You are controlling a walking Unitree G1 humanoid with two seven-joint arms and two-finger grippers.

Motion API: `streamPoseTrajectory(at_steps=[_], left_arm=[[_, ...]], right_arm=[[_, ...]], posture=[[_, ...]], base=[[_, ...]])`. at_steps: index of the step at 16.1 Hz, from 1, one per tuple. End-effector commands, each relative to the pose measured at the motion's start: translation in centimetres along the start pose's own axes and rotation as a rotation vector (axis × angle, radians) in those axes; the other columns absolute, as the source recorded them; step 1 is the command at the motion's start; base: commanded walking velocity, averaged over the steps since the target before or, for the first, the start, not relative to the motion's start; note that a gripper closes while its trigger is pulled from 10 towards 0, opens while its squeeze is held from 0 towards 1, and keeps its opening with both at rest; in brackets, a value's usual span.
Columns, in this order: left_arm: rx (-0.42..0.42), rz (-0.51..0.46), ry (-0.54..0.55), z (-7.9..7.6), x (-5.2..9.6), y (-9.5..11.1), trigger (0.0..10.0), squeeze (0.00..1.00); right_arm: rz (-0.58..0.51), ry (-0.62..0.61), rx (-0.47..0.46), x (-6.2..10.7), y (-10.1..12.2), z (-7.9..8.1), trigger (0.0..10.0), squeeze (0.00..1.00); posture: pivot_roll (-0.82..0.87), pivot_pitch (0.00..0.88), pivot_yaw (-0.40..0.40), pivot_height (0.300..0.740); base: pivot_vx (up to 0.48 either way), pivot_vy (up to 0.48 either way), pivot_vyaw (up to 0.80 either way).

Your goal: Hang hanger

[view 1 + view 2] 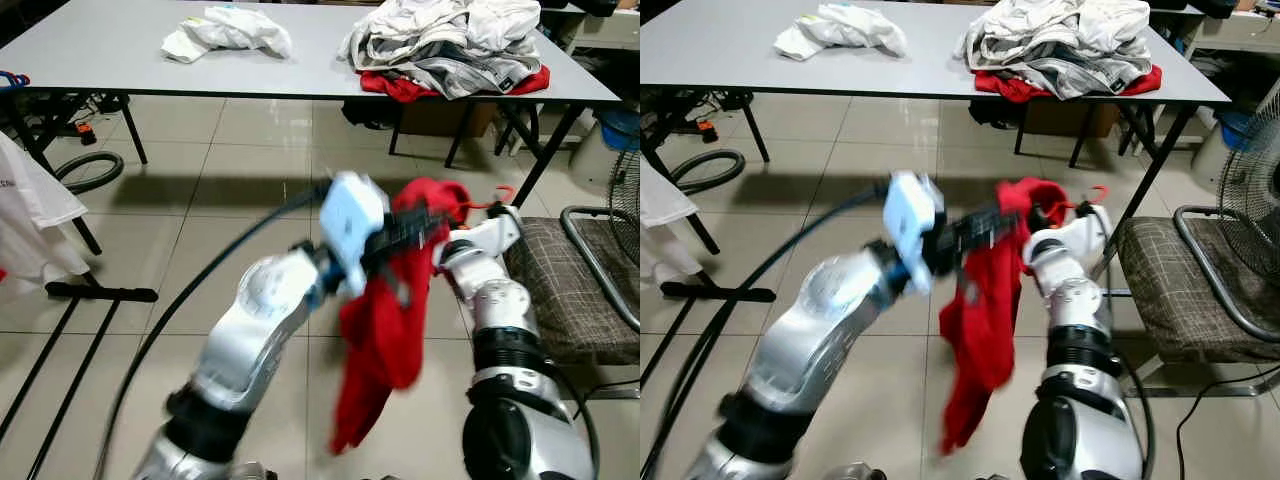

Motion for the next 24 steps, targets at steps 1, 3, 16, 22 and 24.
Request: streamPoseTrajectory(at_steps=[1, 3, 16, 22, 24], left_arm=[[-0.002, -0.04, 0.069, 0.7, -0.7, 1.2, 10.0, 0.0], [-0.031, -0.03, 0.074, 0.9, -1.2, 1.6, 10.0, 0.0], [-0.364, 0.508, -0.003, -1.0, 1.6, -9.2, 10.0, 0.0], [-0.235, 0.468, 0.007, 0.3, 3.1, -8.1, 10.0, 1.0], [-0.138, 0.391, -0.121, -1.0, 4.4, -6.3, 10.0, 0.0]], right_arm=[[0.017, 0.033, 0.053, 0.2, -0.3, 1.0, 10.0, 0.0], [0.044, 0.057, 0.015, 0.5, -1.0, 1.4, 10.0, 0.0], [0.003, 0.174, -0.386, -0.2, 3.8, 4.0, 10.0, 0.0], [0.017, 0.234, -0.169, 0.1, 3.8, 4.6, 10.0, 0.0], [-0.01, 0.222, 0.118, 0.1, 4.2, 3.9, 10.0, 0.0]], posture=[[0.08, 0.033, -0.041, 0.74], [0.08, 0.029, -0.04, 0.74], [0.07, 0.03, -0.055, 0.74], [0.08, 0.025, -0.057, 0.74], [0.1, 0.019, -0.062, 0.74]], base=[[0.0, 0.0, 0.0], [0.0, 0.0, 0.0], [0.0, 0.0, 0.0], [0.0, 0.0, 0.0], [0.0, 0.0, 0.0]])
Point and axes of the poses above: a point about 5 cm out from each wrist's last joint towards the gripper, its own x axis pointing back from the gripper into the wrist, its own y axis along the axis of the wrist's last joint, z = x × y, the point moved 1 cm from there along -x, pointing out of the wrist towards the gripper, and after that the axes turned 11 degrees about x, right-handed, at the moved point
